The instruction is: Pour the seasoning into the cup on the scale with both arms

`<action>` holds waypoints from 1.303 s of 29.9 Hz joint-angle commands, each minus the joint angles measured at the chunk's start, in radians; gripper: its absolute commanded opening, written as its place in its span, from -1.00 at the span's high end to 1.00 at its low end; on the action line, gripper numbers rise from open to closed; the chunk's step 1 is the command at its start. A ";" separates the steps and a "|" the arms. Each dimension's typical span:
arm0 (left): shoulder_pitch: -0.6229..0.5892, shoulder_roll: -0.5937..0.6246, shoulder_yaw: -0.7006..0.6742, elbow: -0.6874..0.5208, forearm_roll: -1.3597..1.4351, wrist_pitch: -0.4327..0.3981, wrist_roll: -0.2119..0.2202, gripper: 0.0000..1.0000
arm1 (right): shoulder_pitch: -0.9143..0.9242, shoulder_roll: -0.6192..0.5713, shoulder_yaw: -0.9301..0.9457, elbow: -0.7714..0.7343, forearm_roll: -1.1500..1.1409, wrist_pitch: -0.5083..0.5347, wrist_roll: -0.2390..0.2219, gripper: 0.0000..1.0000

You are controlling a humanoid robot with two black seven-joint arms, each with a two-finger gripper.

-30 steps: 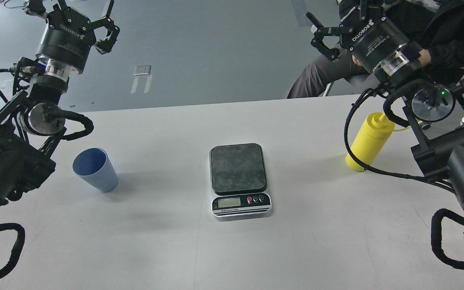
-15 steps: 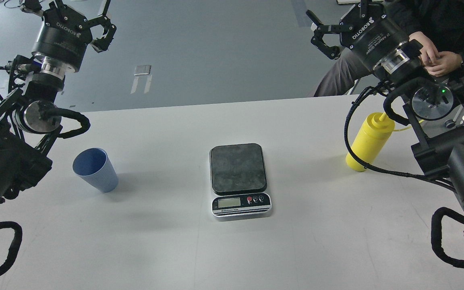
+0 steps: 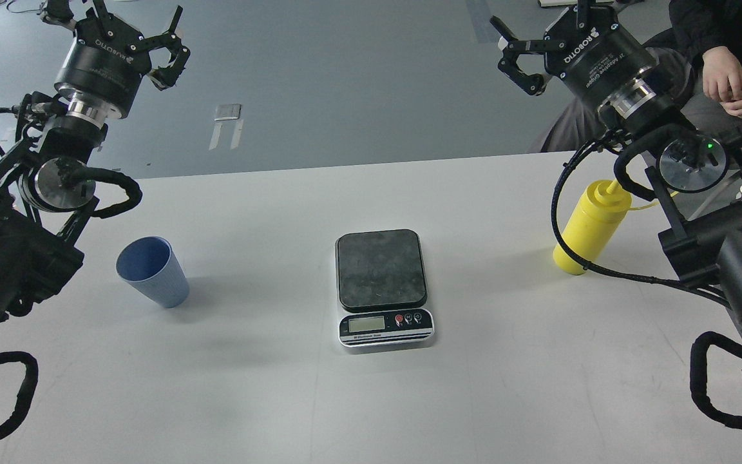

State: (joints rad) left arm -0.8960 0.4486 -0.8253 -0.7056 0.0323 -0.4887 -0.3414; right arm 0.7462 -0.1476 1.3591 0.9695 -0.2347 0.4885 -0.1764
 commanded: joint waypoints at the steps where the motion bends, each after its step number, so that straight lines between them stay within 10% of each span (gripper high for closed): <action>1: 0.000 -0.001 -0.002 0.000 0.000 0.000 -0.001 -0.97 | -0.001 0.000 0.000 0.000 0.000 0.000 0.000 -1.00; 39: 0.000 -0.019 -0.002 0.000 0.001 0.000 -0.004 -0.97 | -0.007 0.002 0.003 0.002 0.000 0.000 0.000 -1.00</action>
State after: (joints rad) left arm -0.8959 0.4295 -0.8269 -0.7056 0.0337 -0.4887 -0.3453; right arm 0.7411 -0.1457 1.3616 0.9708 -0.2349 0.4889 -0.1764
